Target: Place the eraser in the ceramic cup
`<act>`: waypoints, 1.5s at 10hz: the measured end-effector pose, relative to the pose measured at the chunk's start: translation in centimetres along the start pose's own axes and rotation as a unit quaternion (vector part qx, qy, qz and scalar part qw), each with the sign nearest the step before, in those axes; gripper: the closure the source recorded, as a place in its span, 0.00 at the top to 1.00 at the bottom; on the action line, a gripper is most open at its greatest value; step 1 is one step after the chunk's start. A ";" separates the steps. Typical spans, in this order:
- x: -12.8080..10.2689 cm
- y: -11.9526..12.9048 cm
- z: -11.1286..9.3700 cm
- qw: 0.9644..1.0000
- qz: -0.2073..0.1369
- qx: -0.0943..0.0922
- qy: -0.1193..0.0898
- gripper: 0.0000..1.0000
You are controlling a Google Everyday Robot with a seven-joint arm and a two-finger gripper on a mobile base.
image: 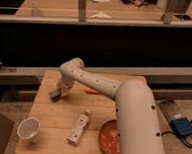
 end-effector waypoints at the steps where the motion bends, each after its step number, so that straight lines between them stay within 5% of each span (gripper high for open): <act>1: 0.0 0.2 -0.3 1.000 -0.001 -0.002 0.001 0.01; 7: -0.7 0.3 -3.7 1.000 -0.011 -0.003 0.009 0.01; 15: -2.0 1.1 -5.8 1.000 -0.022 -0.004 0.004 0.01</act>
